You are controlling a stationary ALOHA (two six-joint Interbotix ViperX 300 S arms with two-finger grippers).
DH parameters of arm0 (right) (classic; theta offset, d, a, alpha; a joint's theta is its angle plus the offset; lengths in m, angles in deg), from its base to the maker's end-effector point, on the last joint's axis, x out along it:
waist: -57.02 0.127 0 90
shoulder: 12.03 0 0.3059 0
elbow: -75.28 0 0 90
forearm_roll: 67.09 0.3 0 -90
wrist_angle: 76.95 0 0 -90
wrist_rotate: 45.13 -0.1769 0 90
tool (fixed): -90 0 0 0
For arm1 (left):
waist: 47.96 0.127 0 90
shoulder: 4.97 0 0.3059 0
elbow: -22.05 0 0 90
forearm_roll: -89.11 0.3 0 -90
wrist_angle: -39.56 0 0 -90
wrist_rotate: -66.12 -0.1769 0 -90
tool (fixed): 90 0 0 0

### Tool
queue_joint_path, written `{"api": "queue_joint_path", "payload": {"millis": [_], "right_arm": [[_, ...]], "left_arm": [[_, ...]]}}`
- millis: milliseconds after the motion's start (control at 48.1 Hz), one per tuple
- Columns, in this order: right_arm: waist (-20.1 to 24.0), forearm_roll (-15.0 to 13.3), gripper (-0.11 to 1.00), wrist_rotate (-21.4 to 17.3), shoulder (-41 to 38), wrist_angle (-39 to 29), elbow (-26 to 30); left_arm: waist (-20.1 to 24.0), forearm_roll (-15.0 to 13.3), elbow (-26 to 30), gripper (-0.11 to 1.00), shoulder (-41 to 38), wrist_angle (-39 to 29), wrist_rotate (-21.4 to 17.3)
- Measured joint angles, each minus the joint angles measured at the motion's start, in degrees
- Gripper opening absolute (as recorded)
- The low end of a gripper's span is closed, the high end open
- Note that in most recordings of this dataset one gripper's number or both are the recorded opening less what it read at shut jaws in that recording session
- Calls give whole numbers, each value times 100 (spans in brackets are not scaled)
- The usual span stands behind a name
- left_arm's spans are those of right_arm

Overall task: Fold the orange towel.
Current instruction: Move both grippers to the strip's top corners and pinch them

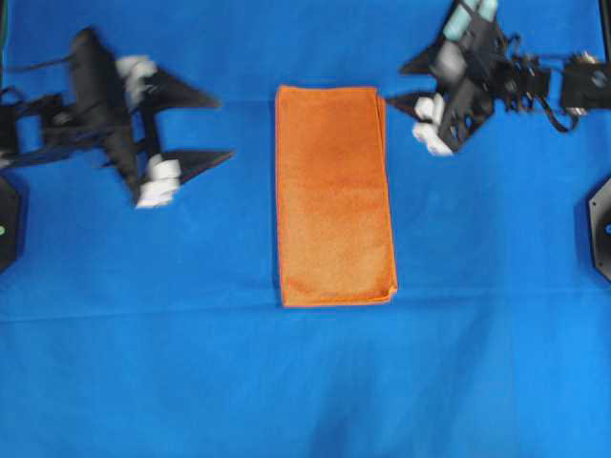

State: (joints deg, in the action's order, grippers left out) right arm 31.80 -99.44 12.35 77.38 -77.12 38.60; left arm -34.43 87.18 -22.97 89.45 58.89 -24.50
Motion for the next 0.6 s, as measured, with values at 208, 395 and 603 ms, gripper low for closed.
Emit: {"api": "queue_joint_path", "payload": {"millis": [208,395,603], "right_arm": [[-211,-26,61,9,-773,193,220],[-360,-35,61,0,-1389,633,316],[-475,-35,60,9,-1819,738,396]], "left_arm": [[413,9,642,80,-1230,26,0],[659,9,1195,80,-2241,88,0],[958,9,1573,79,-3059,255,0]]}}
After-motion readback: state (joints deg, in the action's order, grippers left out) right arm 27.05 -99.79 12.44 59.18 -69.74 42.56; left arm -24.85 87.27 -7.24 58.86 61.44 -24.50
